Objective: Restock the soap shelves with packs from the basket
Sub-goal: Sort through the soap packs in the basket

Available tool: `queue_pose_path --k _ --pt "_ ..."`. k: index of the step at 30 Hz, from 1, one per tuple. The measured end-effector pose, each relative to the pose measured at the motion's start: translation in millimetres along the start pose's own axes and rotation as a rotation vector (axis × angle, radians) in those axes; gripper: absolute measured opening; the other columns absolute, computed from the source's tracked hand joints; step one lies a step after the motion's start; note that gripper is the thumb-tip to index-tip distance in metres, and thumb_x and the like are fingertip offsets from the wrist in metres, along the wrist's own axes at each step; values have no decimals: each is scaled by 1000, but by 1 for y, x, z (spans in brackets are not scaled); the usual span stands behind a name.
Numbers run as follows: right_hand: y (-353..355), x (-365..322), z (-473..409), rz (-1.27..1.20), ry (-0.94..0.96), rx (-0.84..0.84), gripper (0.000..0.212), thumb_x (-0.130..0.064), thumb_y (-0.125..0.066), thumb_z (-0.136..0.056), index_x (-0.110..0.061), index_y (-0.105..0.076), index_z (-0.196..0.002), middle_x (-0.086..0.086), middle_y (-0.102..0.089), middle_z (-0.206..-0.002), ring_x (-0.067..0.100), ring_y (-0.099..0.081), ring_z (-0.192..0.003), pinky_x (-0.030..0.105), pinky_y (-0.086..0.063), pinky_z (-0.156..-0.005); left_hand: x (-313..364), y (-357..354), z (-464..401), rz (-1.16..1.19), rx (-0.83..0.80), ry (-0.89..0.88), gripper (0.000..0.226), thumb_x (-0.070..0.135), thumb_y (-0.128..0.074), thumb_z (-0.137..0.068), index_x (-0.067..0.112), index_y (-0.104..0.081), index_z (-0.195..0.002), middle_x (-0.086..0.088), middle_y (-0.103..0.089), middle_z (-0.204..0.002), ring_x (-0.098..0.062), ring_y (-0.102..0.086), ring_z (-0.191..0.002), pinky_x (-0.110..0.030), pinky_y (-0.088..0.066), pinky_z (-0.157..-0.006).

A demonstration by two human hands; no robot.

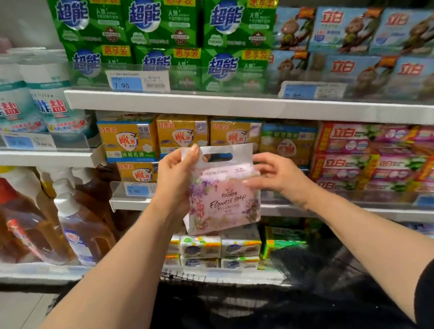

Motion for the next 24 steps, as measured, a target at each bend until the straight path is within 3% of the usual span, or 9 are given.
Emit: queue_pose_path --k 3,6,9,13,17,20,23,24 --pt "11 -4 30 -59 -63 -102 74 -18 -86 -50 -15 -57 -119 2 -69 -113 15 -66 -106 33 -55 -87 1 -24 12 72 -2 -11 25 22 -60 -91 11 -56 -68 -11 -57 -69 -23 -61 -59 -36 -57 -61" --pt "36 -14 57 -35 -80 -14 85 -24 -90 -40 -8 -59 -118 5 -72 -108 17 -68 -102 40 -56 -87 0 -62 24 52 -61 -52 36 20 -59 -92 18 -58 -56 -6 -55 -60 -19 -57 -51 -31 -53 -56" --pt "74 -25 86 -60 -96 85 78 -15 -90 -45 -8 -59 -116 7 -71 -109 19 -67 -103 42 -56 -88 -5 -112 33 45 -146 -66 43 13 -56 -95 19 -55 -52 -2 -53 -55 -16 -52 -50 -29 -50 -56" --pt "136 -23 137 -69 -139 189 54 5 -85 -60 -15 -63 -105 1 -73 -100 14 -69 -93 31 -58 -77 -30 -188 39 54 -247 -38 43 10 -56 -95 16 -46 -54 0 -44 -52 -12 -40 -45 -25 -39 -51" --pt "206 8 193 39 -240 316 56 -9 -92 -52 -11 -69 -102 6 -74 -99 21 -69 -95 45 -56 -86 -78 -276 44 -28 -303 31 36 13 -57 -95 12 -45 -60 3 -46 -48 -10 -40 -42 -20 -36 -46" --pt "264 34 239 69 -304 491 57 -13 -94 -46 -9 -70 -97 10 -74 -95 26 -69 -93 51 -56 -82 -116 -344 52 -134 -406 16 38 17 -57 -96 6 -42 -62 -2 -43 -49 -11 -35 -40 -19 -30 -40" --pt "313 48 280 85 -316 615 47 -1 -90 -53 -10 -72 -96 5 -75 -91 20 -71 -87 45 -58 -78 -151 -403 50 -301 -473 -46 42 23 -57 -97 -9 -51 -70 -14 -50 -65 -18 -45 -57 -25 -38 -52" --pt "328 51 292 95 -321 666 49 1 -89 -53 -10 -71 -98 5 -75 -92 18 -71 -87 40 -59 -76 -163 -418 47 -366 -486 -66 38 25 -57 -97 -5 -58 -74 -13 -57 -69 -20 -50 -62 -28 -42 -57"
Point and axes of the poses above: each hand's wrist, its own z-axis away from the middle knuckle, its own y-axis out of the back of the hand, x = y × z, the point moved 4 cm from there along -z, towards the middle knuckle
